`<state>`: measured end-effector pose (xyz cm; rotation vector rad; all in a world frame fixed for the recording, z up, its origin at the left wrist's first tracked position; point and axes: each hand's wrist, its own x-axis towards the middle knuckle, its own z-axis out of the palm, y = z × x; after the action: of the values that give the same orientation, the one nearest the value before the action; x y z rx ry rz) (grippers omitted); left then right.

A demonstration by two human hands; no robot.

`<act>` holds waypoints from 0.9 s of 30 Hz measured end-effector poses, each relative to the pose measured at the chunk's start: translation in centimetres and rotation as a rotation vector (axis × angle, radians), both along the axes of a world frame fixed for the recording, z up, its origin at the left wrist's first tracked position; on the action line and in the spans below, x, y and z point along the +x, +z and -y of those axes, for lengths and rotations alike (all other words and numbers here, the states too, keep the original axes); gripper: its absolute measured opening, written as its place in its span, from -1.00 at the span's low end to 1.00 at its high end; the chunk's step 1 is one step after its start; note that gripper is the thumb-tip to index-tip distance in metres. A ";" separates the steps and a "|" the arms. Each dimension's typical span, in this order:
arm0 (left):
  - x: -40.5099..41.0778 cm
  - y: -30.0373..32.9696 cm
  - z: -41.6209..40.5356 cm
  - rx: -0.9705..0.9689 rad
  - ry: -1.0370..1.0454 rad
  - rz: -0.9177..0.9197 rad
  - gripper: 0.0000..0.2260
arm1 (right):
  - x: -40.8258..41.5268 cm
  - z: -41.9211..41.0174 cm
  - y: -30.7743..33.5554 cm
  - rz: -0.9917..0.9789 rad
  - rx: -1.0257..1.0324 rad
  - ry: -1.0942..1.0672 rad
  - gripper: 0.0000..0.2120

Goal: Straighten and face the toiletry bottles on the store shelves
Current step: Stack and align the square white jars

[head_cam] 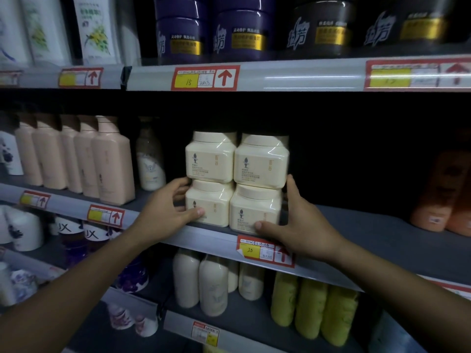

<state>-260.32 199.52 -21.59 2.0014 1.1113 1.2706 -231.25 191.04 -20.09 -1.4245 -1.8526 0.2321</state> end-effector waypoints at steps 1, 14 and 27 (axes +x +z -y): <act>-0.2 -0.3 0.3 0.014 0.032 -0.010 -0.35 | 0.1 0.4 -0.1 0.023 0.003 -0.009 -0.09; 1.2 -1.3 6.6 0.158 0.280 0.009 -0.62 | 3.5 6.8 -0.4 0.219 0.008 -0.140 -0.24; 12.8 -0.2 15.1 0.185 0.064 -0.066 -0.65 | 12.0 16.5 0.1 0.200 0.065 -0.256 -0.40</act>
<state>-247.53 184.43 -21.77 2.1722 1.1326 1.3946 -219.23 174.59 -19.97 -1.6699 -1.7917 -0.1005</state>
